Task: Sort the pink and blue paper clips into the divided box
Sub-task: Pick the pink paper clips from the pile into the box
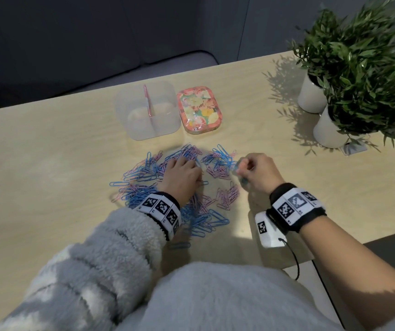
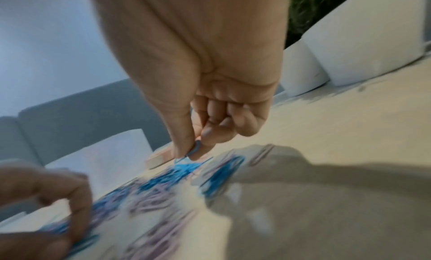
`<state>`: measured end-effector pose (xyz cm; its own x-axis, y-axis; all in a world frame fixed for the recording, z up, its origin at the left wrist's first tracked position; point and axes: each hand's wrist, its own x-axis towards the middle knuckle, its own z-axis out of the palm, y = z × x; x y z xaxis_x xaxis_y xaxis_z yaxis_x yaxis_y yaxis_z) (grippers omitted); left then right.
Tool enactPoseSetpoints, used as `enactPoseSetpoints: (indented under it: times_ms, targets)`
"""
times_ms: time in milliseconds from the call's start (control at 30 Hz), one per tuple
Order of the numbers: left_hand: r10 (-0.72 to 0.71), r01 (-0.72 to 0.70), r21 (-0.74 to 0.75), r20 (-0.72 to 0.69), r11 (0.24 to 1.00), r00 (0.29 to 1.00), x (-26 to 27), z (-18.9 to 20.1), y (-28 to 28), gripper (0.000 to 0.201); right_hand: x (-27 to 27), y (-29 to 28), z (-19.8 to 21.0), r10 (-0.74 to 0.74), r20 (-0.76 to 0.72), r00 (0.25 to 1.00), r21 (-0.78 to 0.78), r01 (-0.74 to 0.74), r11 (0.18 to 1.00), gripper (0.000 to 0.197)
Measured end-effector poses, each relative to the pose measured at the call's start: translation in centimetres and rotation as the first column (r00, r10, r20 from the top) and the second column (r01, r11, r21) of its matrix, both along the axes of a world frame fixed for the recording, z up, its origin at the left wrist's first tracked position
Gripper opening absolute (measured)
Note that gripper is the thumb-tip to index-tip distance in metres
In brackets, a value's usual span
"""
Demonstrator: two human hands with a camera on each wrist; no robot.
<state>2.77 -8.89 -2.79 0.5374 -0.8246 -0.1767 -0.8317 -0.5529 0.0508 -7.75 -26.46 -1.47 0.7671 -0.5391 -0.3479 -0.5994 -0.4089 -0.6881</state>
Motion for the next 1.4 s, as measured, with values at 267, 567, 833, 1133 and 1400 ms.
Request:
enactPoseSetpoints:
  times_ms: [267,567,833,1133,1400]
  targets:
    - [-0.115,0.115,-0.005,0.000,0.993,0.993,-1.0,0.3,-0.8,0.038,0.1,1.0,0.1,0.282,-0.053,0.958,-0.483,-0.271,0.832,0.019]
    - [-0.246,0.251,-0.129,0.054,0.959,0.968,-2.8,-0.3,1.5,0.024,-2.0,3.2,-1.5,0.449,-0.051,0.892,-0.462,-0.419,0.782,0.016]
    - [-0.053,0.044,-0.069,-0.135,0.997,0.989,-3.5,0.5,0.1,0.049,-4.9,2.0,-1.4,0.299,-0.083,0.951,-0.195,-0.309,0.931,0.033]
    - [-0.141,0.135,-0.044,-0.228,0.990,0.963,-3.4,0.2,-2.7,0.028,-2.7,3.0,-1.9,0.420,-0.075,0.904,-0.226,-0.426,0.876,0.035]
    - [-0.203,0.199,-0.037,-0.187,0.979,0.961,-3.2,-0.1,-2.2,0.023,-2.7,4.1,-1.7,0.390,-0.098,0.916,-0.288,-0.401,0.869,0.037]
